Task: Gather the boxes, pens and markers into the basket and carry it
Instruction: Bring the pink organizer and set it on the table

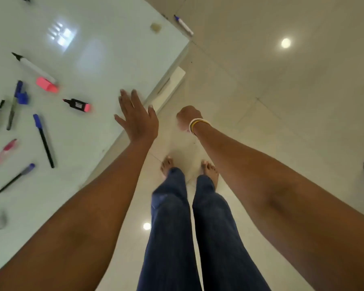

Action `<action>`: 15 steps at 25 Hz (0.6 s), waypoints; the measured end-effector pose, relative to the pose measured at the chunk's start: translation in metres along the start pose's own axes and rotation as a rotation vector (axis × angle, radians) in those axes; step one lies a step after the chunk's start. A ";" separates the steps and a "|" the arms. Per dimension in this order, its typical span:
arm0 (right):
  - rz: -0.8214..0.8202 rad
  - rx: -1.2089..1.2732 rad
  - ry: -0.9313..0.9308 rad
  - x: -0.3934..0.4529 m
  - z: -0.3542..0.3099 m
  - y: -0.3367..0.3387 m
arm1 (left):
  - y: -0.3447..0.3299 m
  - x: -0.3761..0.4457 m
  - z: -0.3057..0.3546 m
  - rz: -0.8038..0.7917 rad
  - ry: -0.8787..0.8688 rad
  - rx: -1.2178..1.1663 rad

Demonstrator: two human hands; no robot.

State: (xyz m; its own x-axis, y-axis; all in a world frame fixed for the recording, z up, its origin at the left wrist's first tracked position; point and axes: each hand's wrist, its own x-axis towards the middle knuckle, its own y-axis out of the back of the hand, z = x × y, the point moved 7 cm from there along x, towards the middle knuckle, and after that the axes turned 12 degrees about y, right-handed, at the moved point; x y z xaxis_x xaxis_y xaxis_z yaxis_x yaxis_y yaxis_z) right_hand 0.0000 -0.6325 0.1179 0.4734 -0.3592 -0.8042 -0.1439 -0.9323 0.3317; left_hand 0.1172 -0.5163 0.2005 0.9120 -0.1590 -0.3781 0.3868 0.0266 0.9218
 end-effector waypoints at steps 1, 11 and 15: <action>-0.019 -0.079 0.030 0.021 0.007 -0.006 | -0.016 0.001 -0.003 0.077 -0.005 0.055; 0.009 0.532 -0.093 0.221 -0.016 -0.062 | -0.079 0.023 -0.012 0.876 -0.063 0.113; 0.080 0.478 -0.089 0.237 -0.010 -0.072 | -0.079 0.024 -0.010 0.948 -0.040 0.135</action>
State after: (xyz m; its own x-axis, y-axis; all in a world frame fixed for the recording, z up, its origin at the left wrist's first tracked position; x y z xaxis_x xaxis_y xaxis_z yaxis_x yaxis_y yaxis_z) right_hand 0.1315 -0.6500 -0.0914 0.3717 -0.4134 -0.8312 -0.5695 -0.8087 0.1475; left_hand 0.1098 -0.5124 0.1172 0.8314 -0.1635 0.5310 -0.5309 0.0481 0.8460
